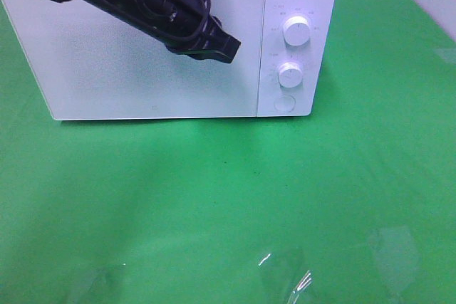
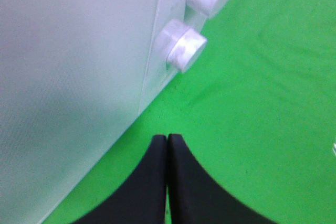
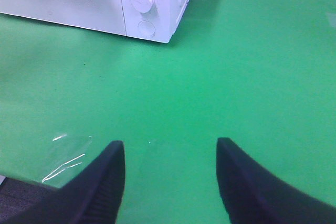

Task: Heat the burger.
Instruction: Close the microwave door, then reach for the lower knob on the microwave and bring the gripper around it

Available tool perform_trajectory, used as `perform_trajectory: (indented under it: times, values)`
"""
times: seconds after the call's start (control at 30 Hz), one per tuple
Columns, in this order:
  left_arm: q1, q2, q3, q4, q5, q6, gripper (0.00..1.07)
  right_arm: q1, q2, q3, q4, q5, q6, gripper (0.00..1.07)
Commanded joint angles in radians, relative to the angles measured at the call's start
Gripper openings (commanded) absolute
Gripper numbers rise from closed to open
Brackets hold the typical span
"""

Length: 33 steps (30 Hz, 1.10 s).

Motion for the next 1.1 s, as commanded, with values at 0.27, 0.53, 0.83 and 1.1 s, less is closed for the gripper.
perform_trajectory:
  times: [0.27, 0.53, 0.83, 1.1]
  values:
    - [0.003, -0.115, -0.004, 0.554, 0.562, -0.631, 0.00, -0.002, -0.024, 0.002, -0.001, -0.014, 0.009, 0.51]
    - [0.003, -0.130, 0.003, 0.620, 0.727, -0.718, 0.00, -0.002, -0.024, 0.002, 0.000, -0.015, 0.012, 0.51]
    - [0.164, -0.264, 0.203, 0.628, 0.726, -0.791, 0.00, -0.002, -0.024, 0.002, 0.000, -0.015, 0.012, 0.51]
    - [0.324, -0.468, 0.439, 0.631, 0.724, -0.815, 0.00, -0.002, -0.024, 0.002, 0.000, -0.014, 0.013, 0.51]
